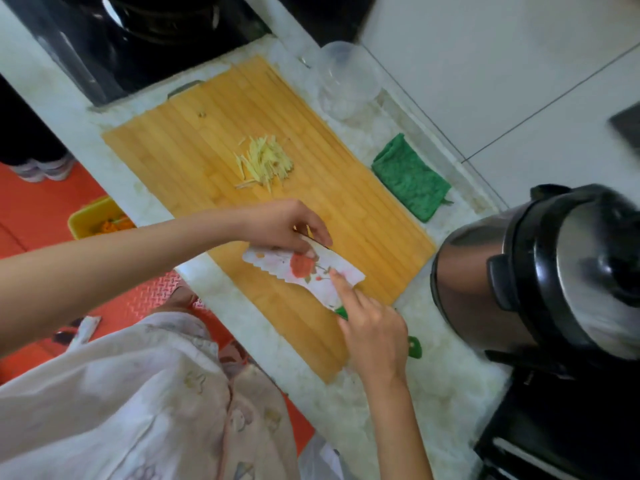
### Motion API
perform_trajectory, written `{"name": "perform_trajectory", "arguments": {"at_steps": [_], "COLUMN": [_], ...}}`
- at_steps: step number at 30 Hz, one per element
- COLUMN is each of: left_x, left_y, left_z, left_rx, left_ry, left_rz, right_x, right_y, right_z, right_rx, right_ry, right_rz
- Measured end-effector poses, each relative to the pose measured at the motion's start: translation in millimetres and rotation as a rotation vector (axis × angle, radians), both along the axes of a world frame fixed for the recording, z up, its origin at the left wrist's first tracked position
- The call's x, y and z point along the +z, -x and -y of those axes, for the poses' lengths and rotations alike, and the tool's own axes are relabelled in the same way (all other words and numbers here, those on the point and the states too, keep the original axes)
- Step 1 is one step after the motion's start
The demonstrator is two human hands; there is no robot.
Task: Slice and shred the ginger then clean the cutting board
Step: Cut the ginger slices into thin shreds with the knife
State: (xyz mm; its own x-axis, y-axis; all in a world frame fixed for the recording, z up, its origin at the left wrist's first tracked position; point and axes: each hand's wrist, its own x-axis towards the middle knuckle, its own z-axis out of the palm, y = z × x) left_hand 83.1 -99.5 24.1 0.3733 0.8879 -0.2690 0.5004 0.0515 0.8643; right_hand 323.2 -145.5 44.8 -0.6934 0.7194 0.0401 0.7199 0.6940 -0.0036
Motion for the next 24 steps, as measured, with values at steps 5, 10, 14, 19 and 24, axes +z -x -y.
{"name": "perform_trajectory", "arguments": {"at_steps": [5, 10, 14, 19, 24], "left_x": [11, -13, -39, -62, -83], "left_y": [1, 31, 56, 52, 19], "left_z": [-16, -33, -38, -17, 10], "left_rx": [0.131, 0.414, 0.670, 0.585, -0.100], "left_ry": [-0.023, -0.061, -0.146, -0.476, -0.472], "left_rz": [0.020, -0.077, -0.268, -0.455, -0.411], "right_x": [6, -5, -21, -39, -47], "right_y": [-4, -17, -16, -7, -5], "right_z": [-8, -8, 2, 4, 0], "right_rx": [0.066, -0.010, -0.272, -0.537, -0.666], "right_ry": [-0.104, -0.105, 0.035, 0.207, 0.390], "right_rz": [-0.046, -0.132, -0.302, -0.493, -0.536]}}
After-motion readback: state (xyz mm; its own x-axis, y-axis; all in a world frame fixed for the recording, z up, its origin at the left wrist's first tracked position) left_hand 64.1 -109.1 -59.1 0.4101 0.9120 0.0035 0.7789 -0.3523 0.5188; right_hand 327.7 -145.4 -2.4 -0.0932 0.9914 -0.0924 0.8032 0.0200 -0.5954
